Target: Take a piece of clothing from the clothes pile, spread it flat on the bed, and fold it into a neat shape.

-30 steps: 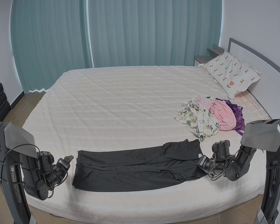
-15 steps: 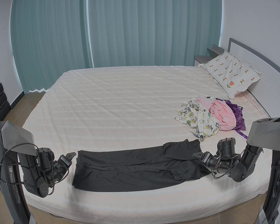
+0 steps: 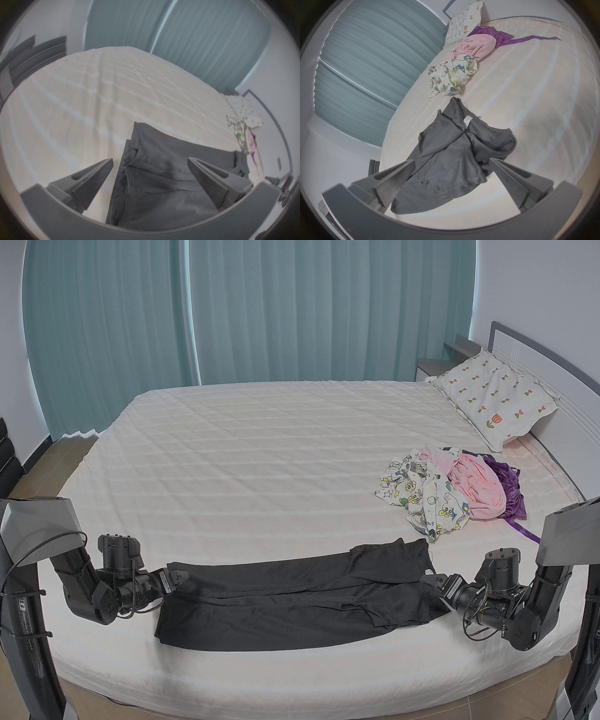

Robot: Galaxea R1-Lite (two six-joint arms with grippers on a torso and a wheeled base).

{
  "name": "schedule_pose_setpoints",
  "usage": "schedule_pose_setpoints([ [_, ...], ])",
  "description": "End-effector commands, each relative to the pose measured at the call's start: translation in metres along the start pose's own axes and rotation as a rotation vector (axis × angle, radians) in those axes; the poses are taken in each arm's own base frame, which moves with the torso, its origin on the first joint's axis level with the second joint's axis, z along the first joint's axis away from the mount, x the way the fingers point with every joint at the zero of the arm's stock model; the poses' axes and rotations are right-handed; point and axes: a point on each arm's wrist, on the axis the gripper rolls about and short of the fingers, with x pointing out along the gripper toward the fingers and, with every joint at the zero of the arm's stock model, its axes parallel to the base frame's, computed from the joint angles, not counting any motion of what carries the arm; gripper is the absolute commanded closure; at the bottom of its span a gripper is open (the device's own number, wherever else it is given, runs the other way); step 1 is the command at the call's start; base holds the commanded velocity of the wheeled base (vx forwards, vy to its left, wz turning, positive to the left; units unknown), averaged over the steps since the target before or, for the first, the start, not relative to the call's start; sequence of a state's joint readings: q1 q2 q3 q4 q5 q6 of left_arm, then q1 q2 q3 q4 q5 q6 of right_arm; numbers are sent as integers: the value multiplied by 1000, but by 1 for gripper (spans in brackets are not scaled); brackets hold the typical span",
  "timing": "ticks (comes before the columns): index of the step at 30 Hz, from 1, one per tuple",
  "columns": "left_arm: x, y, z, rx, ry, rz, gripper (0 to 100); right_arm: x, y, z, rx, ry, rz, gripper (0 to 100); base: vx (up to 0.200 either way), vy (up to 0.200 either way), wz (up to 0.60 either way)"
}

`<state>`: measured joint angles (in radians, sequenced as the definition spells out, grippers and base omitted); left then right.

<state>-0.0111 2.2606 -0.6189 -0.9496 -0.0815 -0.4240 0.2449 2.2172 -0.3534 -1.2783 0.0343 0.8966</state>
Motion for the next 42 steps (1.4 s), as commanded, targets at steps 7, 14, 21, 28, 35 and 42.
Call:
schedule_pose_setpoints([
  [7, 38, 0, 0, 123, 74, 26, 0, -5, -7, -8, 11, 20, 3, 0, 0, 0, 0],
  [14, 47, 3, -2, 135, 89, 37, 0, -5, -6, -10, 7, 23, 7, 0, 0, 0, 0],
  [21, 48, 4, -6, 136, 107, 39, 0, -6, -6, -11, 8, 27, 3, 0, 0, 0, 0],
  [28, 50, 6, -9, 168, 115, 38, 0, -6, -6, -11, 8, 29, 4, 0, 0, 0, 0],
  [35, 53, 5, -9, 170, 118, 28, 100, -6, -7, -12, 8, 30, 3, 0, 0, 0, 0],
  [42, 50, 6, -10, 167, 124, 31, 100, -6, -7, -11, 10, 31, 2, 0, 0, 0, 0],
])
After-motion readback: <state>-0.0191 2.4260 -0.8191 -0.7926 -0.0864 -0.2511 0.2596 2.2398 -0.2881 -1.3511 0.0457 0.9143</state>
